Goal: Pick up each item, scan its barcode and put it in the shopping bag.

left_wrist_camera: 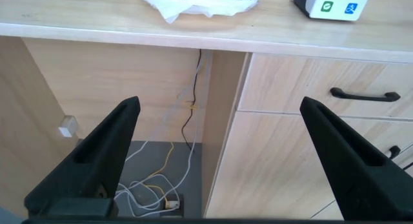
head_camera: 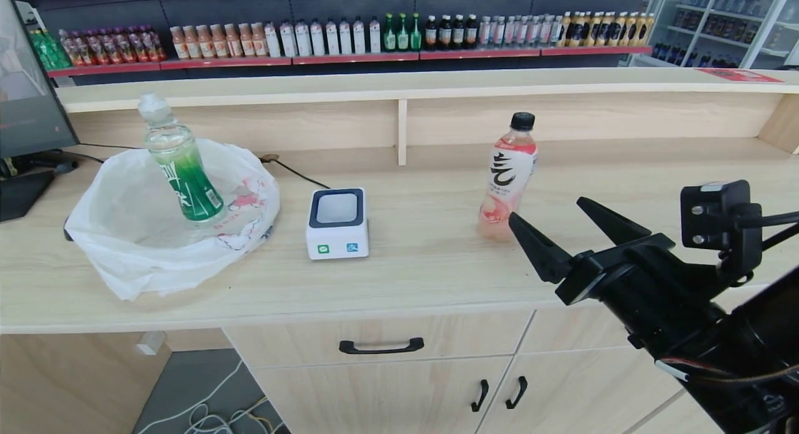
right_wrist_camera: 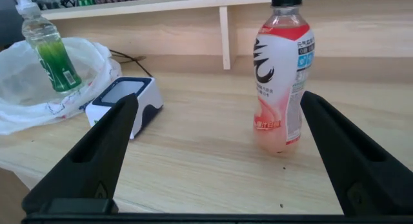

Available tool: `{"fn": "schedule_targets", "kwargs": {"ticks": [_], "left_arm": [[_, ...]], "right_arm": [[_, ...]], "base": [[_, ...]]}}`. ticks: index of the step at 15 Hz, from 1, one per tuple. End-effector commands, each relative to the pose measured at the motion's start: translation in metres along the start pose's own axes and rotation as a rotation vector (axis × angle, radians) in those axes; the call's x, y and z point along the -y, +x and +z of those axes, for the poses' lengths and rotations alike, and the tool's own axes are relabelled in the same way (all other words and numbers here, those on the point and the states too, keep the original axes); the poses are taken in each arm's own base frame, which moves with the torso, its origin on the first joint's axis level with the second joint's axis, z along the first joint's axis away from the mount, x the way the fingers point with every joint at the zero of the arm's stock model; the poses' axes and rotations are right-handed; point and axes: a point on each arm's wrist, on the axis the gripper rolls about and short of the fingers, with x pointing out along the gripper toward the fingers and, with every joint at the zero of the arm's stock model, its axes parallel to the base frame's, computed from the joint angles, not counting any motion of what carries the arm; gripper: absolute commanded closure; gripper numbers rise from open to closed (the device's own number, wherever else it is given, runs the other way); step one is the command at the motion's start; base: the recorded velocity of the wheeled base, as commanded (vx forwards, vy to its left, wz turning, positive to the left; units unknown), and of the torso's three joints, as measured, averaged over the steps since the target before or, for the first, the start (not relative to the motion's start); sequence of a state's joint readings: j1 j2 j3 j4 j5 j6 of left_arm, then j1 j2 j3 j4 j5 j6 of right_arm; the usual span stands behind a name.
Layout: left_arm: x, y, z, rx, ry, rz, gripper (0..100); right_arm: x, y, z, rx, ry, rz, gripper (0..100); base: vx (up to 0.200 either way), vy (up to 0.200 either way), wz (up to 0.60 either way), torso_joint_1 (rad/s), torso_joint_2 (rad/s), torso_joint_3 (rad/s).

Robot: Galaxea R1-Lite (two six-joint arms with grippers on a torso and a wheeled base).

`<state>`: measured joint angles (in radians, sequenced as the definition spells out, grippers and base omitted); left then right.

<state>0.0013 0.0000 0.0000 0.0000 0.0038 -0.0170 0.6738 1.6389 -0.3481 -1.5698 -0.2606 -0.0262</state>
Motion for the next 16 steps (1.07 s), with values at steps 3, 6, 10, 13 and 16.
{"fn": "schedule_targets", "kwargs": {"ticks": [3, 6, 10, 13, 16], "left_arm": [[0.000, 0.000, 0.000, 0.000, 0.003, 0.001, 0], [0.000, 0.000, 0.000, 0.000, 0.008, 0.001, 0], [0.000, 0.000, 0.000, 0.000, 0.008, 0.001, 0], [0.000, 0.000, 0.000, 0.000, 0.008, 0.001, 0], [0.000, 0.000, 0.000, 0.000, 0.008, 0.001, 0]], "right_arm": [[-0.001, -0.002, -0.009, -0.040, -0.011, 0.005, 0], [-0.002, 0.001, -0.010, -0.037, -0.013, 0.005, 0], [-0.004, 0.013, -0.012, -0.028, -0.006, -0.006, 0], [-0.004, 0.019, -0.022, -0.053, 0.001, -0.010, 0], [0.009, 0.037, -0.030, -0.052, -0.027, -0.063, 0]], "base": [[0.000, 0.000, 0.00, 0.000, 0.00, 0.000], [0.000, 0.000, 0.00, 0.000, 0.00, 0.000], [0.000, 0.000, 0.00, 0.000, 0.00, 0.000], [0.000, 0.000, 0.00, 0.000, 0.00, 0.000], [0.000, 0.000, 0.00, 0.000, 0.00, 0.000]]}}
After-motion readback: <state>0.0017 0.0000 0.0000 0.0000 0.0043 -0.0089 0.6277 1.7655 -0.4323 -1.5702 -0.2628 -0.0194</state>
